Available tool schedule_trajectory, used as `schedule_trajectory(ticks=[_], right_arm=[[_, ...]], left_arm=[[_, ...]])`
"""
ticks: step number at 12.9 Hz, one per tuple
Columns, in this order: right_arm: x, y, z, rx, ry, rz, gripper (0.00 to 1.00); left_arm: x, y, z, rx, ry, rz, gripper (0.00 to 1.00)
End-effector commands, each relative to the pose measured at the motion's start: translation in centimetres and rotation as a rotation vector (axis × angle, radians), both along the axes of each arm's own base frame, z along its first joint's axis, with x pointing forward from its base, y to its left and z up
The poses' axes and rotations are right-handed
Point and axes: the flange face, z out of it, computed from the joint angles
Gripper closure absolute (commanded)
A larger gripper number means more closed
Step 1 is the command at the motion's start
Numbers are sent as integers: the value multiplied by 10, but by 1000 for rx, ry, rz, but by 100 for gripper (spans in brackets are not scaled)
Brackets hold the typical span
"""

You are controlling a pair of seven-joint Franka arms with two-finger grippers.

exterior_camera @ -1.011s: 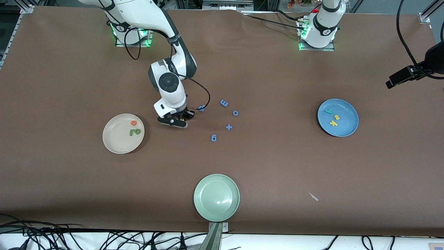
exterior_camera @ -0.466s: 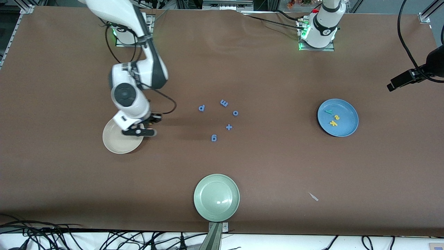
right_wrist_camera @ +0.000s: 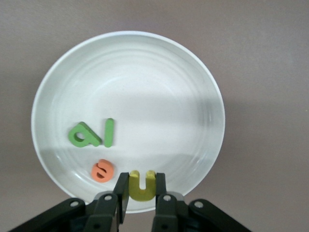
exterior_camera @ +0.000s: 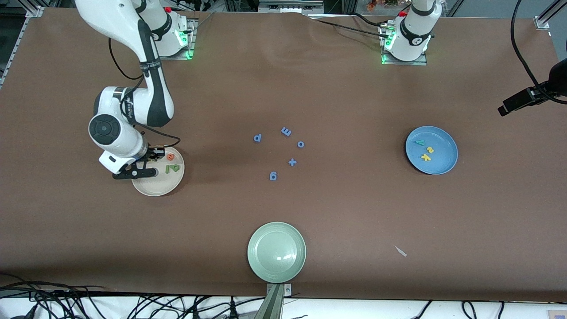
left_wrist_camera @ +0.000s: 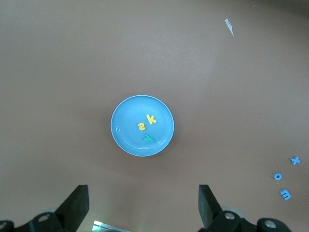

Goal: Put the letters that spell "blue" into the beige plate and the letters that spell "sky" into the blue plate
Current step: 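Carry the yellow u onto the white plate and open the right gripper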

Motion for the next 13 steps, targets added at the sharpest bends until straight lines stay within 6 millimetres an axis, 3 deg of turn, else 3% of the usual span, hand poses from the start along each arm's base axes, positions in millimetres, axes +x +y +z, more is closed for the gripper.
schedule_trajectory(ticks=[1,5,6,7,8,11,13], right_arm=[[1,6,5,37,-14,3,28],[19,18,27,42,6,2,28],[22,19,31,44,4,5,22],[22,18,32,45,3,6,4],[22,19,32,46,3,12,0],[26,19,38,50,-10,2,0],[35,17,54,63,-22,-2,0]], left_arm=[[-10,-6,4,-16,18,-11,0],[-15,-3,12,-15,9,-16,0],[-15,-1,11,-15,12,-13,0],[-16,2,15,-15,4,-10,0],[-13,1,19,-18,-8,-37,0],[-7,1,11,-25,3,-125,0],[-7,3,11,-36,-2,-226,0]])
